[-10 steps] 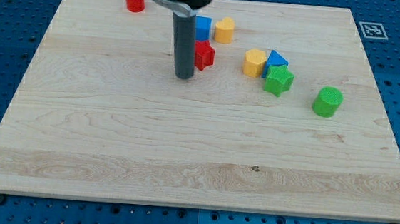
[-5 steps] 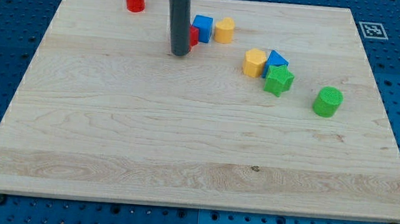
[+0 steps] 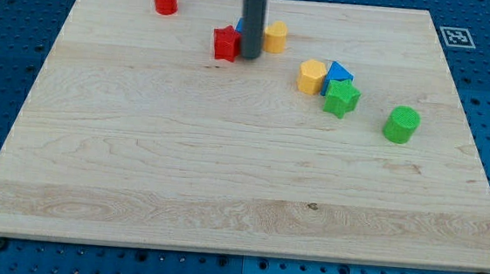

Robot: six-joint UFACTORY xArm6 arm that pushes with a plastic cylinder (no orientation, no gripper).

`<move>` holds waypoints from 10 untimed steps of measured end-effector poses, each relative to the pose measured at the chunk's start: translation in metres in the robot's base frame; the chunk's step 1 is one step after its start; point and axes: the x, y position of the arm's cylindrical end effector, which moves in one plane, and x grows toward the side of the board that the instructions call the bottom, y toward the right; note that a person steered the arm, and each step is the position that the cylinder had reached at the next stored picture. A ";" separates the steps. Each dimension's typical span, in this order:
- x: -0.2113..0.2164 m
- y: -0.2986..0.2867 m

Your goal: Place red star left to the red circle at top left

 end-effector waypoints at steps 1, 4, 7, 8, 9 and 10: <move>-0.020 -0.048; -0.020 -0.060; 0.011 -0.080; -0.017 -0.109; -0.042 -0.134; -0.047 -0.130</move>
